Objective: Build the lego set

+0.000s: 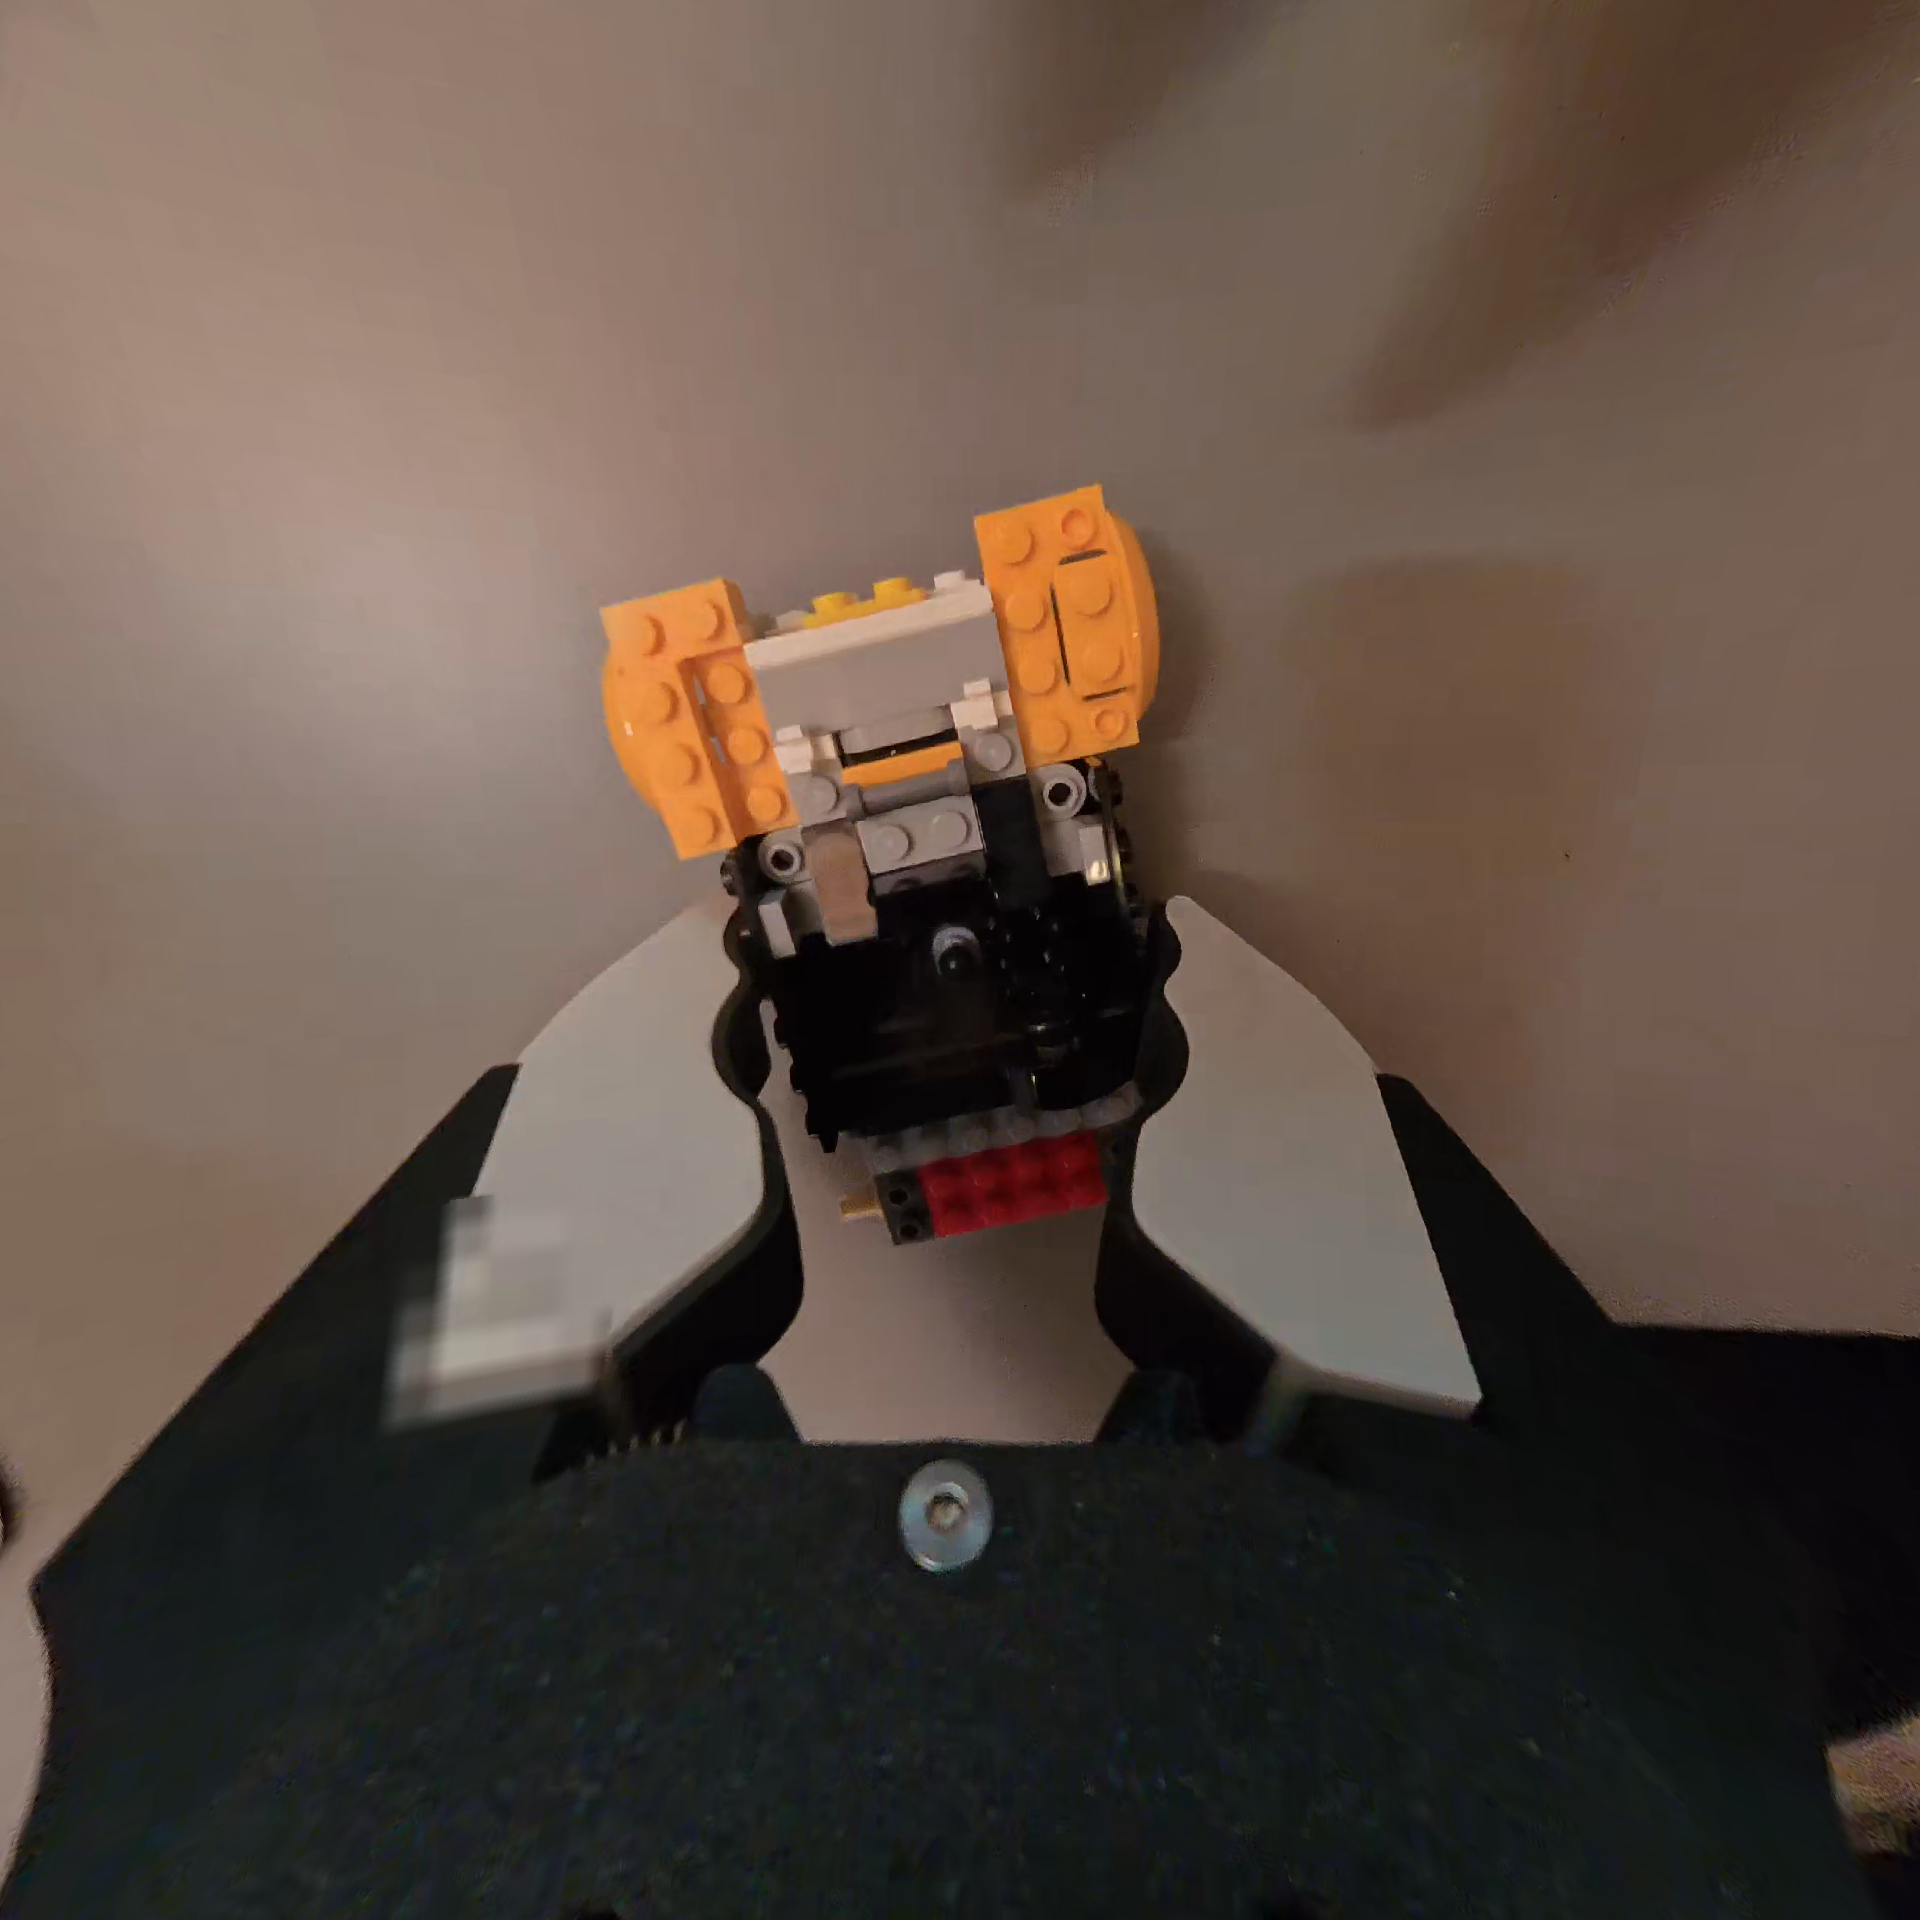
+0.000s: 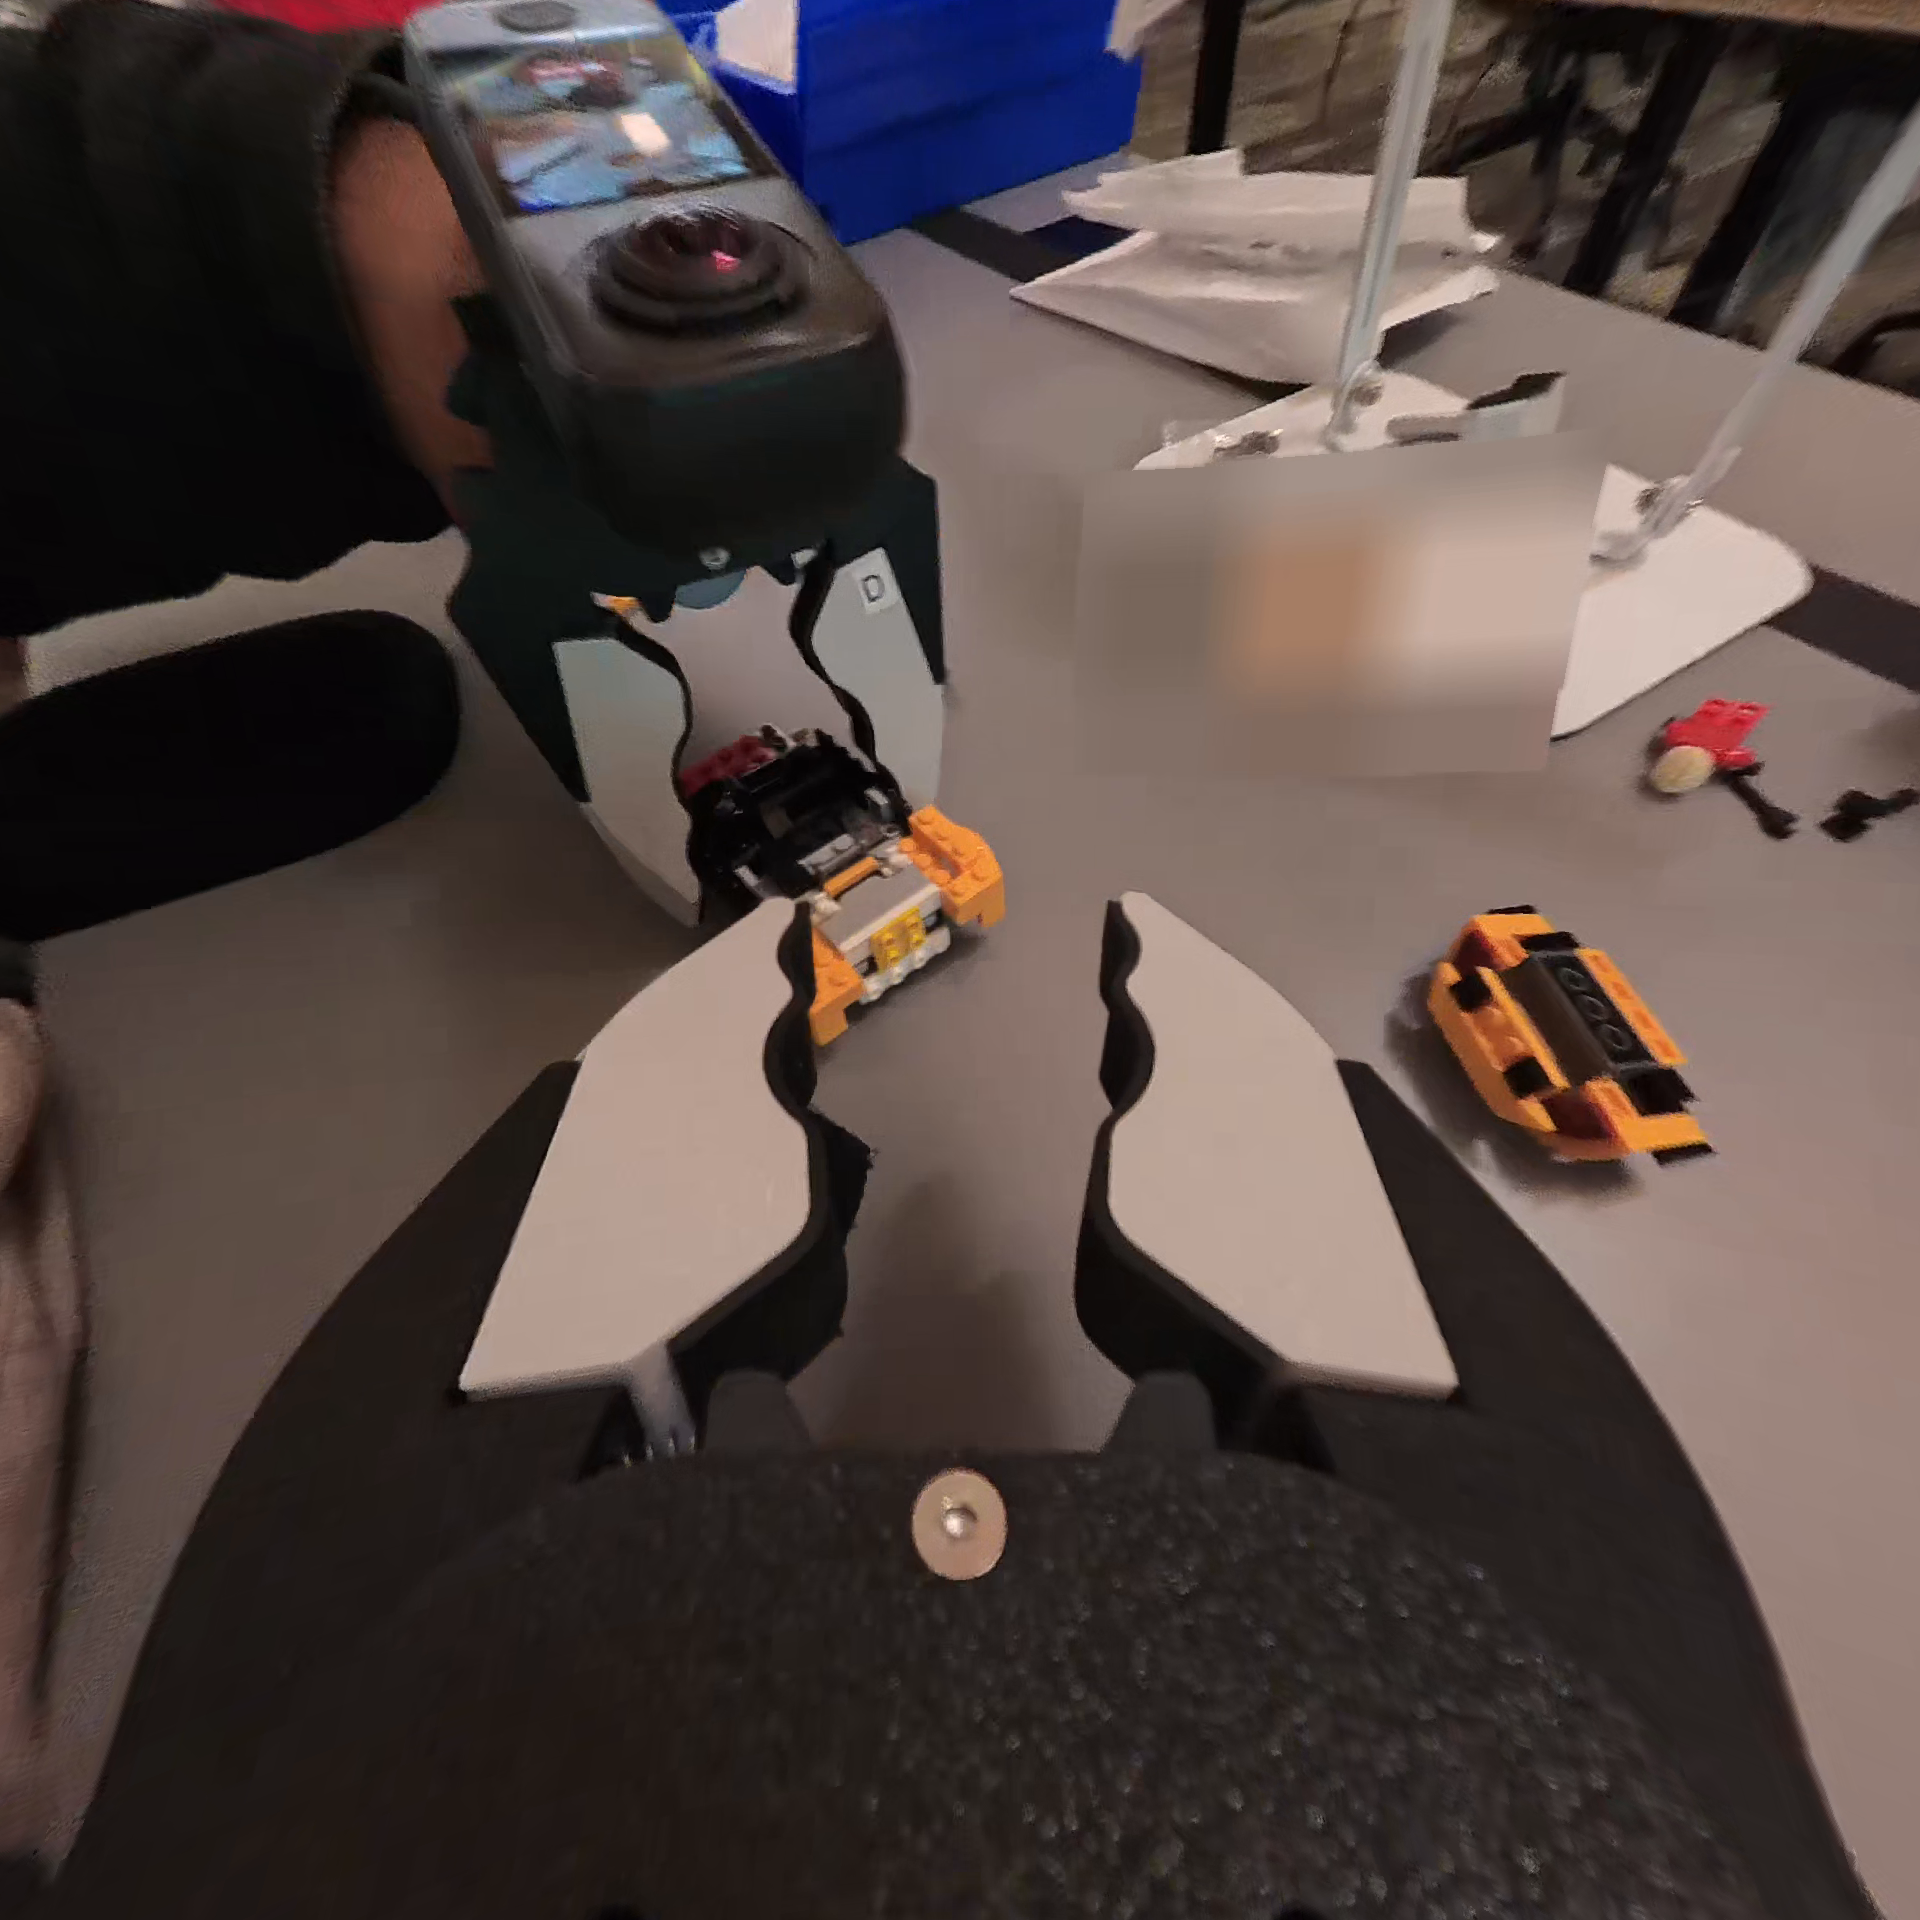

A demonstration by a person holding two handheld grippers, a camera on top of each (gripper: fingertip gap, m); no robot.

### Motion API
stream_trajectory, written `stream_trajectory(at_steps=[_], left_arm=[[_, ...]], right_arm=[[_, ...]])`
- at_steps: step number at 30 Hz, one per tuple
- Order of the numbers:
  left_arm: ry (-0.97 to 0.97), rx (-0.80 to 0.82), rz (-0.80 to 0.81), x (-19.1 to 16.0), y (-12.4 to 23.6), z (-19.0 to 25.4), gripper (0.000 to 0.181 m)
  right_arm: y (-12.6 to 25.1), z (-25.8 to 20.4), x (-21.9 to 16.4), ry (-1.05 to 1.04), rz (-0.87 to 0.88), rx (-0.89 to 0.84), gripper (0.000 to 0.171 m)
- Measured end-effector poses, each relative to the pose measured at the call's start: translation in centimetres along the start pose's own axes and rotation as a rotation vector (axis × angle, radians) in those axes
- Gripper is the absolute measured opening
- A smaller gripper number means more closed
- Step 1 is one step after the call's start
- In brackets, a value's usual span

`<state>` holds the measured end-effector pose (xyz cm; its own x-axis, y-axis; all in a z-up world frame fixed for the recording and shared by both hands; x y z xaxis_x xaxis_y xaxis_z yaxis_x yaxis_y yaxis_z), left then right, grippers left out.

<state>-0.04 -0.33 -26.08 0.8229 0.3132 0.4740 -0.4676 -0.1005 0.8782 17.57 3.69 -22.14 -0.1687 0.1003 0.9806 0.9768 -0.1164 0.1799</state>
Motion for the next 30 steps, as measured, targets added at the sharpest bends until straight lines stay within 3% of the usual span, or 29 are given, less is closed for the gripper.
stream_trajectory(at_steps=[3,4,5,7,9,12,15,17,23,30], left_arm=[[-0.02,0.031,0.0,0.1,-0.2,0.1,0.07],[-0.025,0.05,0.019,0.2,-0.1,0.3,0.077],[-0.02,0.068,0.054,0.2,0.3,0.5,0.088],[0.019,0.128,0.199,-0.4,2.7,0.8,0.092],[0.138,0.224,0.42,-2.3,7.1,1.0,0.079],[0.417,0.401,0.616,-9.0,13.0,1.2,0.035],[0.658,0.559,0.449,-16.2,14.3,2.1,0.025],[0.742,0.556,0.412,-18.2,13.4,3.5,0.025],[0.85,0.556,0.39,-18.1,10.6,3.4,0.025],[0.852,0.591,0.167,-16.9,9.0,1.5,0.029]], right_arm=[[0.3,0.7,-0.6,0.004,0.042,-0.04,0.056],[0.3,0.9,-0.6,0.007,0.064,-0.052,0.057],[0.3,1.1,-0.5,0.022,0.081,-0.073,0.057],[0.6,1.5,-0.1,0.053,0.114,-0.12,0.055],[1.2,1.8,0.3,0.058,0.168,-0.162,0.052],[2.0,2.5,0.3,0.048,0.223,-0.202,0.043],[2.0,2.8,0.1,0.014,0.257,-0.199,0.037],[1.9,2.7,0.0,0.005,0.256,-0.187,0.036],[1.9,2.5,-0.1,0.006,0.248,-0.18,0.032],[2.2,2.5,-0.2,-0.001,0.252,-0.187,0.03]])
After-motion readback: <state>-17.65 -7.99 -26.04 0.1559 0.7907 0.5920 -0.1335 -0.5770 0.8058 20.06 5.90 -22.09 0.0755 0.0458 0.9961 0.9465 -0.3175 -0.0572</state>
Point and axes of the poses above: each gripper's, where its closed fingertips meet, y back along the fingers, x out of its top, z = x × y across the jaws, the point moved 9 cm from there along y, back along the fingers, and after that the axes turned 14 degrees about z, right-handed, at the moved point
